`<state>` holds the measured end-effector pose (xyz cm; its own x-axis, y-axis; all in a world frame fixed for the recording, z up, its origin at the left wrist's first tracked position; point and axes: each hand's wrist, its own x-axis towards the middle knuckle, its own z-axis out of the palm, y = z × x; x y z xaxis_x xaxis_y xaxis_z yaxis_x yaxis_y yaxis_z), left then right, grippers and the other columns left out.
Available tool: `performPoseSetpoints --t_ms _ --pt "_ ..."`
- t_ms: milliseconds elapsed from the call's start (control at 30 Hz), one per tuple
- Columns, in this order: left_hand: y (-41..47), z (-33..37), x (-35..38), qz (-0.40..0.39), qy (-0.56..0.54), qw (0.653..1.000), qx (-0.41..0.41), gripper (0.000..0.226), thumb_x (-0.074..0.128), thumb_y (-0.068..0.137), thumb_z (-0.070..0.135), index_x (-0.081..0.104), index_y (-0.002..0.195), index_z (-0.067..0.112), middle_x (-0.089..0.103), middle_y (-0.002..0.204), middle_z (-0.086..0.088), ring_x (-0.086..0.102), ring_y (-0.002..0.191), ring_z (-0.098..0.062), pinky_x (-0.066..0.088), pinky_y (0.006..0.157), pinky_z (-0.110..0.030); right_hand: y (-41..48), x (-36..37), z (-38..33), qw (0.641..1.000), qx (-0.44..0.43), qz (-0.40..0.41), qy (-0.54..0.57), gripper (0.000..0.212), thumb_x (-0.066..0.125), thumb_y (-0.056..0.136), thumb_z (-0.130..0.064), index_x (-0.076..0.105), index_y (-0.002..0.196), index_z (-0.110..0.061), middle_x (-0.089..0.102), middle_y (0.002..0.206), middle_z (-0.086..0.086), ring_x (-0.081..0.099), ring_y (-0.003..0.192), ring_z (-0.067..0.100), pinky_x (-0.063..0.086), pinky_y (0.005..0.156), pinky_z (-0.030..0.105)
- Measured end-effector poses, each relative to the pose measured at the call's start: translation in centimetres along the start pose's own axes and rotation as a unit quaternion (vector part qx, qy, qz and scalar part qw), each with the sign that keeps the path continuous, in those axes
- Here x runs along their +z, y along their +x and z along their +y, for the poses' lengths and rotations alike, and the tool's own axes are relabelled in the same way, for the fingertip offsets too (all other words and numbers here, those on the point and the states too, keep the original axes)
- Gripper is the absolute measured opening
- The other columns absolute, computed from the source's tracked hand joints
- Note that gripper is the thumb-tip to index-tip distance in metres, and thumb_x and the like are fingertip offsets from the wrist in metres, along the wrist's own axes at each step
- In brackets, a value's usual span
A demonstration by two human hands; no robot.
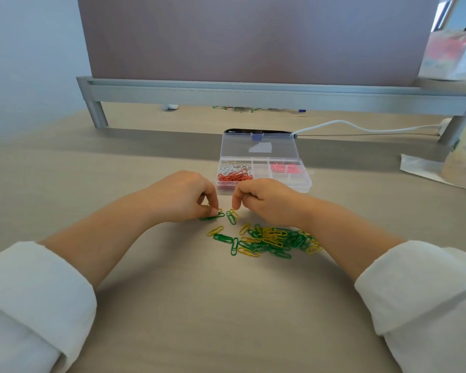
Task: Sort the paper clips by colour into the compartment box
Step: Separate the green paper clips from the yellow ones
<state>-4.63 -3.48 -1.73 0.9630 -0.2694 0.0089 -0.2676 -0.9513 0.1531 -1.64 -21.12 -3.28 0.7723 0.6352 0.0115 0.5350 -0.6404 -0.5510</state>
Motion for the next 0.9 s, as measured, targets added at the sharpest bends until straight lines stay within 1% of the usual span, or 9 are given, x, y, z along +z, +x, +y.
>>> performPoseSetpoints --t_ms 100,200,300,433,533,633,733,800,900 --pt "-0.14 -0.06 -0.19 -0.01 -0.003 1.0 0.008 0.014 0.069 0.078 0.038 0.066 0.086 0.028 0.041 0.06 0.009 0.041 0.057 -0.004 0.026 0.05 -0.018 -0.35 -0.11 -0.44 1.0 -0.009 0.004 -0.018 0.025 0.038 0.096 -0.012 0.06 0.092 -0.024 0.043 0.068 -0.014 0.041 0.063 0.001 0.032 0.056 0.012" --pt "-0.28 -0.1 -0.33 -0.023 0.002 1.0 0.013 0.014 0.071 0.075 0.039 0.067 0.085 0.03 0.04 0.06 0.009 0.04 0.055 -0.004 0.024 0.048 -0.016 -0.56 -0.06 -0.63 0.999 -0.03 -0.004 -0.043 0.01 0.057 0.09 -0.026 0.065 0.096 -0.024 0.04 0.064 -0.013 0.039 0.058 0.002 0.032 0.055 0.015" --pt "-0.26 -0.05 -0.47 -0.034 0.013 0.999 0.016 0.011 0.07 0.078 0.035 0.069 0.087 0.029 0.04 0.061 0.009 0.04 0.056 -0.004 0.026 0.048 -0.015 -0.68 0.0 -0.77 0.997 -0.041 -0.025 -0.064 0.011 0.068 0.082 -0.03 0.068 0.092 -0.027 0.037 0.062 -0.011 0.037 0.055 0.003 0.03 0.053 0.017" --pt "-0.3 -0.1 -0.52 -0.05 0.0 0.998 0.03 0.005 0.071 0.077 0.033 0.066 0.08 0.031 0.038 0.056 0.008 0.039 0.05 -0.003 0.03 0.047 -0.013 -0.74 -0.18 -0.87 0.997 -0.047 -0.031 -0.061 0.007 0.07 0.081 -0.024 0.071 0.087 -0.026 0.038 0.062 -0.01 0.037 0.057 0.005 0.032 0.055 0.017" --pt "-0.26 -0.31 -0.48 -0.052 -0.009 0.998 0.029 0.014 0.072 0.077 0.034 0.06 0.083 0.031 0.04 0.059 0.008 0.04 0.054 -0.003 0.032 0.05 -0.013 -0.74 -0.2 -0.75 0.997 -0.047 -0.026 -0.058 0.008 0.068 0.083 -0.02 0.069 0.088 -0.025 0.035 0.059 -0.009 0.034 0.052 0.005 0.031 0.052 0.015" --pt "-0.21 -0.35 -0.5 -0.063 -0.008 0.998 0.027 0.015 0.07 0.078 0.035 0.062 0.09 0.03 0.04 0.061 0.008 0.039 0.055 -0.005 0.03 0.049 -0.014 -0.73 -0.07 -0.74 0.997 -0.04 -0.018 -0.056 0.011 0.07 0.081 -0.027 0.066 0.091 -0.025 0.037 0.061 -0.01 0.035 0.054 0.004 0.031 0.053 0.017" --pt "-0.19 -0.35 -0.51 -0.082 -0.018 0.996 0.03 0.007 0.07 0.079 0.032 0.064 0.084 0.031 0.038 0.057 0.008 0.04 0.05 -0.002 0.031 0.048 -0.013 -0.7 0.03 -0.75 0.997 -0.037 -0.025 -0.06 0.013 0.07 0.08 -0.031 0.067 0.091 -0.025 0.039 0.063 -0.01 0.038 0.057 0.003 0.031 0.054 0.018" --pt "-0.21 -0.24 -0.41 -0.108 -0.014 0.994 0.028 0.006 0.066 0.082 0.03 0.061 0.084 0.03 0.039 0.058 0.008 0.04 0.051 -0.002 0.031 0.048 -0.013 -0.72 0.03 -0.8 0.997 -0.036 -0.027 -0.065 0.01 0.069 0.081 -0.03 0.067 0.089 -0.024 0.043 0.067 -0.011 0.042 0.061 0.003 0.036 0.057 0.018" --pt "-0.16 0.02 -0.06 -0.146 0.009 0.989 0.023 0.006 0.057 0.088 0.029 0.056 0.092 0.025 0.045 0.068 0.011 0.042 0.059 -0.003 0.032 0.05 -0.011 -0.68 0.2 -0.82 0.996 -0.032 -0.035 -0.077 0.007 0.066 0.084 -0.028 0.064 0.086 -0.022 0.056 0.087 -0.004 0.054 0.084 0.013 0.049 0.078 0.028"
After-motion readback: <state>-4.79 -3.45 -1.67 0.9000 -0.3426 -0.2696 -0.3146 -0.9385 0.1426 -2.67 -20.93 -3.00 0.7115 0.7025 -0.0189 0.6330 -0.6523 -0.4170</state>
